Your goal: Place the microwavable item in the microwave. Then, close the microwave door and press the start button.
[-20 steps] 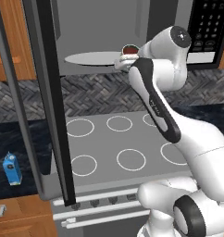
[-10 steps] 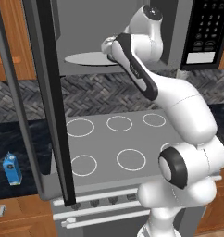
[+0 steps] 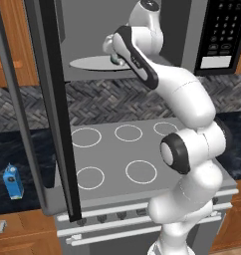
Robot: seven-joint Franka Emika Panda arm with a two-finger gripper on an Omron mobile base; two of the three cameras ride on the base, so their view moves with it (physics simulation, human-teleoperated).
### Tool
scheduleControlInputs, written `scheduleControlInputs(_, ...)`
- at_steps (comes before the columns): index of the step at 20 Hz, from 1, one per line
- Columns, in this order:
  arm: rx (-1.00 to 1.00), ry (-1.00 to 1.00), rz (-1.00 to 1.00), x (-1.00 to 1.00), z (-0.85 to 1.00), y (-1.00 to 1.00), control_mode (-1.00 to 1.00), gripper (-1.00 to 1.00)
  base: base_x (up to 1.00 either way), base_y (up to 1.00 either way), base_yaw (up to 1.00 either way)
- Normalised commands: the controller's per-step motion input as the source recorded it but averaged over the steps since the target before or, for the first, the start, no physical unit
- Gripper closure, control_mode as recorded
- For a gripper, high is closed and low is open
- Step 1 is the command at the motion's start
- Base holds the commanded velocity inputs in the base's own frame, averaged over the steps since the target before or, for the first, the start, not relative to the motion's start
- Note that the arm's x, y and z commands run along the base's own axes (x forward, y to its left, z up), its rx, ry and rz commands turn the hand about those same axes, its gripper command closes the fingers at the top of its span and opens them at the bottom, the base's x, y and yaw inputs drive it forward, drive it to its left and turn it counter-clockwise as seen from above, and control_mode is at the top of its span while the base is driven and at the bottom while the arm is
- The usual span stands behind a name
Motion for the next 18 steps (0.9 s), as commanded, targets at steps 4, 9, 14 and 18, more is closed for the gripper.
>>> scheduleControlInputs(4, -0.03, 0.01, 0.00, 0.11, -0.38, 0.04, -1.00, 1.00, 0.00, 0.00, 0.00)
scheduleControlInputs(9, -0.04, 0.00, 0.00, 0.00, -0.32, 0.05, -1.00, 1.00, 0.00, 0.00, 0.00)
scheduleControlInputs(14, -0.02, 0.01, 0.00, 0.10, -0.11, 0.07, -1.00, 1.00, 0.00, 0.00, 0.00)
scheduleControlInputs(18, 0.00, 0.00, 0.00, 0.29, 0.08, 0.01, -1.00, -1.00, 0.00, 0.00, 0.00)
